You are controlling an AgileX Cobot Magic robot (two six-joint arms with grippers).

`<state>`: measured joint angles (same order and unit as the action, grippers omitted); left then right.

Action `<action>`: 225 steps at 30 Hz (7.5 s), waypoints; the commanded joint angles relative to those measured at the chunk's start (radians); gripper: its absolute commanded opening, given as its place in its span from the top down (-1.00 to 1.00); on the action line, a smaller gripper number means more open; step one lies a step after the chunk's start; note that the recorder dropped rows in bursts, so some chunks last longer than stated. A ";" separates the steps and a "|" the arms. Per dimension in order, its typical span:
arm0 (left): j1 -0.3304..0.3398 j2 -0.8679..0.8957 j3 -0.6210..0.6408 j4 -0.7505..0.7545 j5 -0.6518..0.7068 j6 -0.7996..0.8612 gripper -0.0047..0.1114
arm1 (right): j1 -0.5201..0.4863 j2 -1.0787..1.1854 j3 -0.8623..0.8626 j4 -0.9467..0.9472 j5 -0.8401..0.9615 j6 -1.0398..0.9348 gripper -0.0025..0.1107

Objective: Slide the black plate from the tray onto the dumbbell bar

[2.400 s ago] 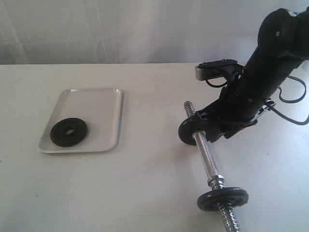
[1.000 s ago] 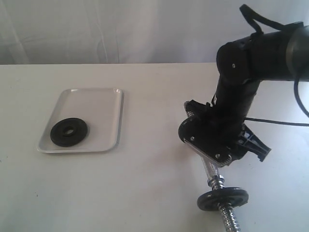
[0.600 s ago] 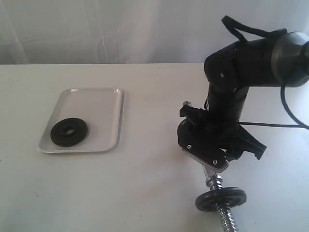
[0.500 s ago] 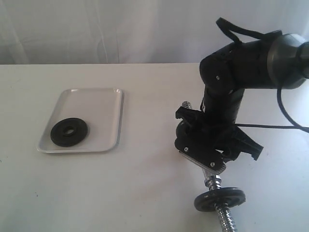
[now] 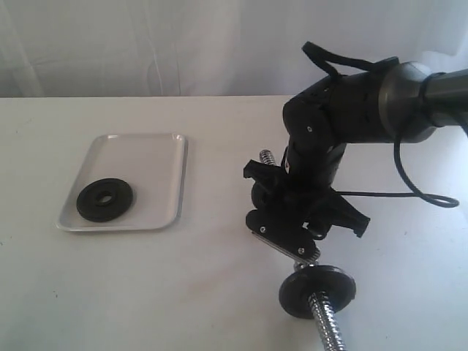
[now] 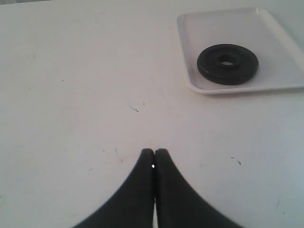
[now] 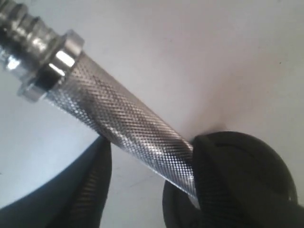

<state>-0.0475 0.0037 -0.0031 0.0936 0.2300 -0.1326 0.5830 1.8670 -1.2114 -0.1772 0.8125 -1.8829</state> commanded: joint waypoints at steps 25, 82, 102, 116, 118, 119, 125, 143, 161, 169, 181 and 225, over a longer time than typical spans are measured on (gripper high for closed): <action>0.000 -0.004 0.003 -0.007 0.003 0.001 0.92 | 0.003 0.049 0.015 0.025 -0.010 0.540 0.96; 0.000 -0.004 0.003 -0.007 0.003 0.001 0.92 | -0.044 0.049 0.015 0.078 0.003 1.125 -0.39; 0.000 -0.004 0.003 -0.007 0.003 0.001 0.92 | 0.004 0.089 0.015 0.291 -0.184 0.892 -0.51; 0.000 -0.004 0.003 -0.007 0.003 0.001 0.92 | 0.004 0.080 0.015 0.337 -0.323 0.892 -0.40; 0.000 -0.004 0.003 -0.007 0.003 0.001 0.92 | 0.004 0.080 0.015 0.337 -0.328 0.885 -0.27; 0.000 -0.004 0.003 -0.007 0.003 0.001 0.92 | 0.004 0.084 0.015 0.337 -0.328 0.874 -0.19; 0.000 -0.004 0.003 -0.007 0.003 0.001 0.92 | 0.004 0.138 0.015 0.331 -0.325 0.832 -0.13; 0.000 -0.004 0.003 -0.007 0.003 0.001 0.92 | 0.004 0.145 0.015 0.347 -0.382 0.816 0.96; 0.000 -0.004 0.003 -0.007 0.003 0.001 0.92 | 0.004 0.149 0.015 0.380 -0.508 0.894 0.96; 0.000 -0.004 0.003 -0.007 0.003 0.001 0.92 | 0.002 0.149 0.015 0.382 -0.584 0.894 0.96; 0.000 -0.004 0.003 -0.002 0.001 0.001 0.92 | -0.016 0.149 0.015 0.390 -0.602 0.919 0.96; 0.000 1.150 -1.072 -0.036 0.075 0.038 0.92 | -0.014 0.217 0.013 0.408 -0.597 0.915 0.96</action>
<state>-0.0475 0.9868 -0.9595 0.0597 0.1622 -0.1480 0.5700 2.0601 -1.2045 0.2065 0.2033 -0.9729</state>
